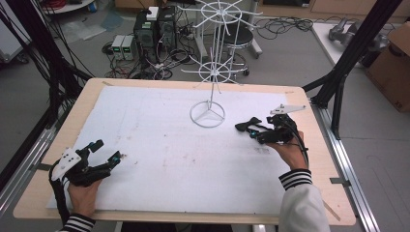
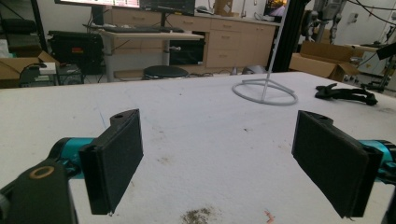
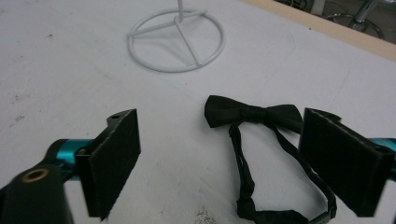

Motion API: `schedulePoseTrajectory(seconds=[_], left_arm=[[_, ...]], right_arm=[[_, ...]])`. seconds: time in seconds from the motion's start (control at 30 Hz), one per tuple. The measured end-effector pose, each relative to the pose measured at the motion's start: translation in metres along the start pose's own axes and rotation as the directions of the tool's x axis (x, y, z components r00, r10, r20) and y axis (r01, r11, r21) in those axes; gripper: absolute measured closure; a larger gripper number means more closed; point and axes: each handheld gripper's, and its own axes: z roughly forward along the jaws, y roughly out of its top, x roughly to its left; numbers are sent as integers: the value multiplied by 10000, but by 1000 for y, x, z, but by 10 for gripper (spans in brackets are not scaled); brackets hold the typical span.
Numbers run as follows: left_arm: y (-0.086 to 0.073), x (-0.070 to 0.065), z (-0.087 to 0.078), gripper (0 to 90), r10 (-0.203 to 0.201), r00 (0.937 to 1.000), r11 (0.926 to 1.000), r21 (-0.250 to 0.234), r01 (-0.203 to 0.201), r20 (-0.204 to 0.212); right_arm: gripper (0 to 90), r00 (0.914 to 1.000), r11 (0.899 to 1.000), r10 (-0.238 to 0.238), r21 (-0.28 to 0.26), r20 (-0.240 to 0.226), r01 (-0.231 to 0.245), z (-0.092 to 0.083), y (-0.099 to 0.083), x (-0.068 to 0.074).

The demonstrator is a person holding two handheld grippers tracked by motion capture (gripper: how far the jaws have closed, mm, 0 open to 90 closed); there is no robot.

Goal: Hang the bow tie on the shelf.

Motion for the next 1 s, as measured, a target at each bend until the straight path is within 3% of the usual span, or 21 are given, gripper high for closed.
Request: schedulePoseTrajectory(seconds=[0.2,0.43,0.53,0.7,0.87,1.0], left_arm=[[0,0,0,167,-5,10000,10000,-10,5,10],[0,1,0,167,-74,10000,10000,-1,74,35],[0,0,0,167,-29,10000,10000,-10,29,27],[0,1,0,167,-68,10000,10000,-1,68,40],[0,1,0,167,-120,9999,9999,-20,121,57],[0,1,0,167,-148,9999,9999,-28,148,36]], right_arm=[[149,9990,9910,-450,1264,-14,449,17,9,-2],[213,9983,9830,-567,1740,-131,581,30,14,-3],[233,9970,9731,-756,2172,-152,771,39,12,-3],[284,9968,9682,-803,2373,-41,790,49,12,-4],[383,9984,9654,-573,2551,32,546,54,10,-9],[408,9985,9622,-498,2689,208,424,57,8,-12]])
